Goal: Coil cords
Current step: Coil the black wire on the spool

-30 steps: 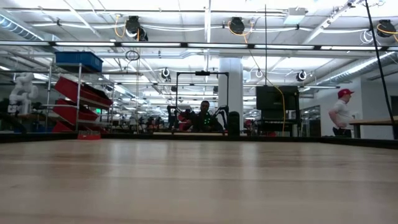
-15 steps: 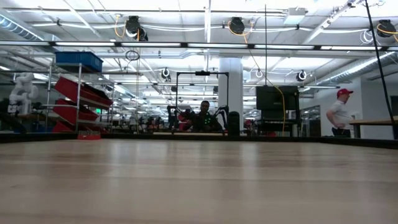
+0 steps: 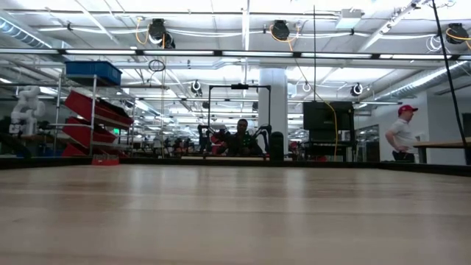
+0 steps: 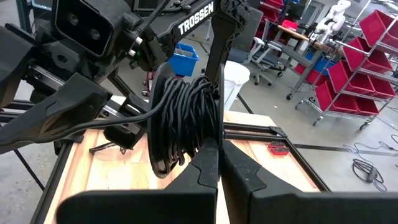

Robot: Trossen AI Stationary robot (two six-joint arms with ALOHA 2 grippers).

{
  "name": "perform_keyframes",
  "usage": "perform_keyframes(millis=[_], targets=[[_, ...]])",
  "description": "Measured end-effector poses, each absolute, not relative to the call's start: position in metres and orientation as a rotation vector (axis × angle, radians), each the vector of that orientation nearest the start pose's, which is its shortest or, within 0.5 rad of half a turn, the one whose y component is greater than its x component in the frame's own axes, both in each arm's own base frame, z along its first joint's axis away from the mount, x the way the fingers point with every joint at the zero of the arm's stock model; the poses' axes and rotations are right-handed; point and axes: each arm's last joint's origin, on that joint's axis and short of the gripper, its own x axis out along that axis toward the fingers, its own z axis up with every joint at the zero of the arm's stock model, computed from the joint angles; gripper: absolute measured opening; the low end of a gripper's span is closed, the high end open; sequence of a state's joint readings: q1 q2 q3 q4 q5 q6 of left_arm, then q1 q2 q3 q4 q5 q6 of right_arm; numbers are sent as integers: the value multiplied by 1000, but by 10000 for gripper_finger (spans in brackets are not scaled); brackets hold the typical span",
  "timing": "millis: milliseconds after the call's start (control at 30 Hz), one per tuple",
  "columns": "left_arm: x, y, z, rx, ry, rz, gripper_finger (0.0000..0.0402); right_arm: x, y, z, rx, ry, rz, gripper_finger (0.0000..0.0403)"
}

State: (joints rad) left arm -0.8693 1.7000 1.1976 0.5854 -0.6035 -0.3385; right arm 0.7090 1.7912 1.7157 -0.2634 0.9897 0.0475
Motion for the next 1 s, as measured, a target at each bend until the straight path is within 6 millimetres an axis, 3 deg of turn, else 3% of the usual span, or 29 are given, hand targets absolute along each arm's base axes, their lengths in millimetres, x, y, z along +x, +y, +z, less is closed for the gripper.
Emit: perform_keyframes(millis=[400,533,700,1000], targets=[[272,-279,305,-397,0,-241,93,323,246,375,-208,218,-283,0],[272,-279,305,-395,0,-237,68,323,246,375,-214,218,-282,0],[272,-278,305,-349,-9,-209,10,323,246,375,-215,219,-282,0],[276,-273,304,-311,-11,-186,3,324,246,375,-166,209,-284,0]])
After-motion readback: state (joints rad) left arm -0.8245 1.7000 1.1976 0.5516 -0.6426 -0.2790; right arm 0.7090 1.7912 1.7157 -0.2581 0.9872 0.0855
